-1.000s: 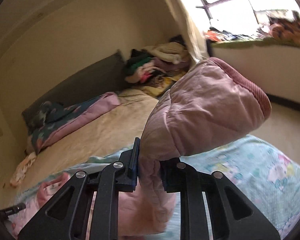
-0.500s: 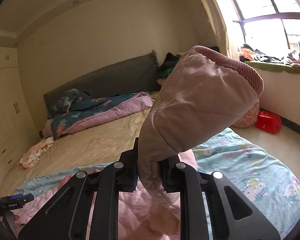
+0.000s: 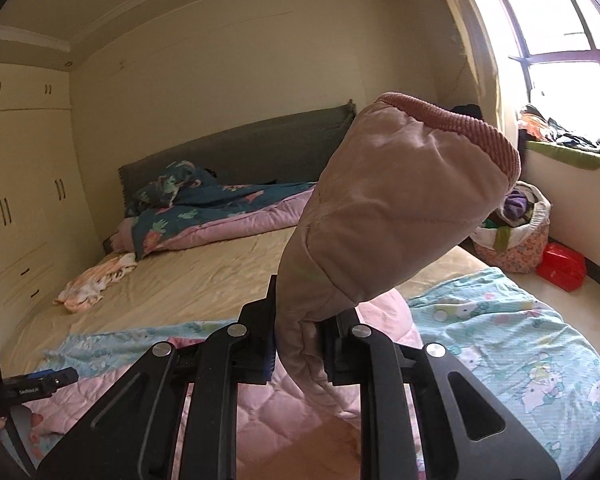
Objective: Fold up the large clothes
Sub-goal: 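Lift the sleeve with the right tool and carry it across the jacket body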
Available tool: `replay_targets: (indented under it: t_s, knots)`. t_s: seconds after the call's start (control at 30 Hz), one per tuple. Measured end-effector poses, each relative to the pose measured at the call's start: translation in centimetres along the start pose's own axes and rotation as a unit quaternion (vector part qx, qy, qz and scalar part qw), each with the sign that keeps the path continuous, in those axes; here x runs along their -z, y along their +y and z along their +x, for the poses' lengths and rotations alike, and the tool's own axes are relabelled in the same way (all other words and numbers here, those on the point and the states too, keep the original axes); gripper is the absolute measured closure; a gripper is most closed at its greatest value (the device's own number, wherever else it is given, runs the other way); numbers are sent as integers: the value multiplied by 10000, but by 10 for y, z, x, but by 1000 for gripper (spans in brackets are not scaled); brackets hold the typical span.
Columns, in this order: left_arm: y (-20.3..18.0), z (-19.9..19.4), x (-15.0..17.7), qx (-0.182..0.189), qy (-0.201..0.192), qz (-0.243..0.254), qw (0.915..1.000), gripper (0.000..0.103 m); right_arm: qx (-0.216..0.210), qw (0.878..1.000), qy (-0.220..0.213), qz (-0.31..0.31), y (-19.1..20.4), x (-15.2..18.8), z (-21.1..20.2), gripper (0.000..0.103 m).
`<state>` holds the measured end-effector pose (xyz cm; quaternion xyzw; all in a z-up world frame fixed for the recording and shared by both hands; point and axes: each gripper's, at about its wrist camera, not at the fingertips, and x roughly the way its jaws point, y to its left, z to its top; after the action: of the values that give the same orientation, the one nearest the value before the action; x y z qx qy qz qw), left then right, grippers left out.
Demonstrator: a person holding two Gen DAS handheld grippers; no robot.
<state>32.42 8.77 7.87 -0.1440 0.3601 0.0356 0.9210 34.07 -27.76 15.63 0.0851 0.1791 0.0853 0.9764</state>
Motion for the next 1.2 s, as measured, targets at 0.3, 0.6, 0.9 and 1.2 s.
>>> replay_targets:
  t_s: [0.3,0.6,0.9,1.2]
  knots:
    - [32,-7,0,105,-143,-303,9994,8,-234,9994,155,-194,34,12,11,86]
    - [63,-3,8,40,-65,-495,9987,8,-484,9977,350,-328,70,31,24,86]
    - [90,2,20,192,99,-614,9979,8,-670,9947,613,-491,112,59,45,86]
    - [109,14,44,451,299,-816,9952,8,-803,9884,963,-851,151,95,67,86]
